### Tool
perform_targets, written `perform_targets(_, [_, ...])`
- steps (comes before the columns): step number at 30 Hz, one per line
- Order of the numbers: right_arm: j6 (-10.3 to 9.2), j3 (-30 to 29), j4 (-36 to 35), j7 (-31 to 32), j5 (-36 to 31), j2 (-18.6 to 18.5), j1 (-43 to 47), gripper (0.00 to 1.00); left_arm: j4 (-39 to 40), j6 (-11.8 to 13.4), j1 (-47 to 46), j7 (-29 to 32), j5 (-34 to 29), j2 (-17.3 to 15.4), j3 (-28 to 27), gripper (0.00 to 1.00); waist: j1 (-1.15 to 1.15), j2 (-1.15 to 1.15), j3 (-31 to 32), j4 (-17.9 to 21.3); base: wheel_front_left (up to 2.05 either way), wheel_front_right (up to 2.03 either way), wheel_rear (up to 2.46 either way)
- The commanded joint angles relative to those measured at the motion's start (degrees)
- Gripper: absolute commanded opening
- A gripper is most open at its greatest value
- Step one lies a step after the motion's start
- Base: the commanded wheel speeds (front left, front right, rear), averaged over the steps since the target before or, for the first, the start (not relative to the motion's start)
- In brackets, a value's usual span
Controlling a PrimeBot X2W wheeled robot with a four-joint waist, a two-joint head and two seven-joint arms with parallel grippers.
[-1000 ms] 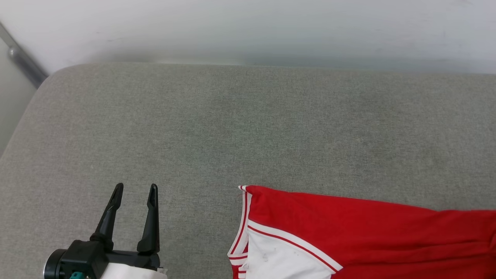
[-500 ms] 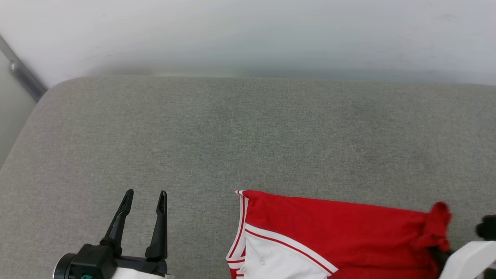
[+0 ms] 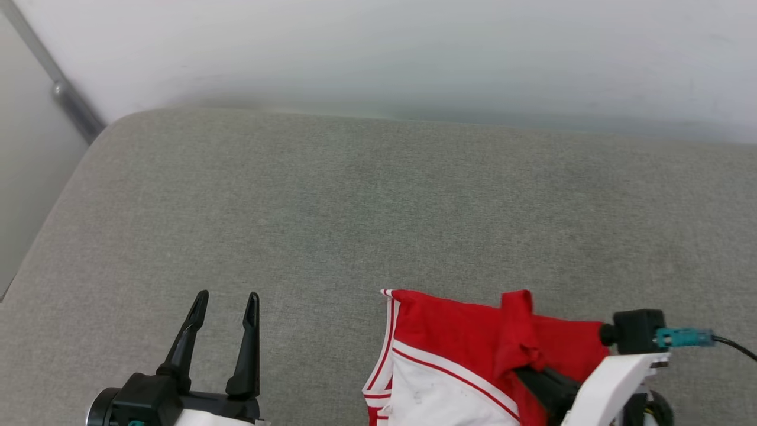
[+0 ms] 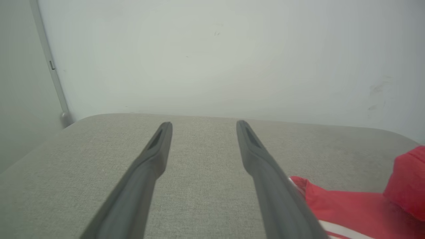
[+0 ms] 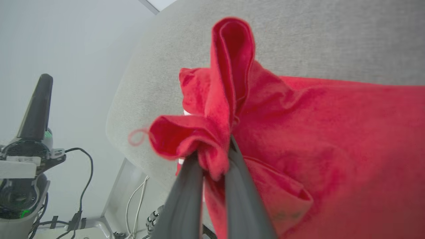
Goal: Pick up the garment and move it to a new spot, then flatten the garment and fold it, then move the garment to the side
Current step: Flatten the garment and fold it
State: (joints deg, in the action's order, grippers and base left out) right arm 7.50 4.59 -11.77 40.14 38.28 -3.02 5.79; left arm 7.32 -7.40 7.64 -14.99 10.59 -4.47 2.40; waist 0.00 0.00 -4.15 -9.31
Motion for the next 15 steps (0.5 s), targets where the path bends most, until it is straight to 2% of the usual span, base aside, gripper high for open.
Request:
perform_targets(1, [-0.02,1.44,1.24,-1.41,1.84,0.19,-1.26,0.0,0.03,-0.05,-0.12,-0.26,-0.09,0.18,0.03,1.0,0.0,0.0,-0.07,-0.59,0.0,0.0,0.0])
perform_targets(7, [-0.02,7.69,8.23,-6.3,6.91,0.18,-5.01,0.0,-0.22,-0.05,-0.4,-0.26,-0.12,0.04,0.36,1.0,0.0,0.0,-0.1,-2.15,0.0,0.0,0.0])
perform_targets(14, [-0.02,11.13,18.74,-11.58,4.87,0.16,-9.71,0.0,-0.51,-0.05,-0.51,-0.26,-0.19,0.02,0.68,1.0,0.0,0.0,0.13,-3.91,0.0,0.0,0.0])
perform_targets(15, [-0.02,11.26,20.11,-12.06,3.99,0.18,-10.33,0.17,-0.55,-0.05,-0.4,-0.26,-0.17,0.02,0.68,1.0,0.0,0.0,0.2,-4.09,0.0,0.0,0.0])
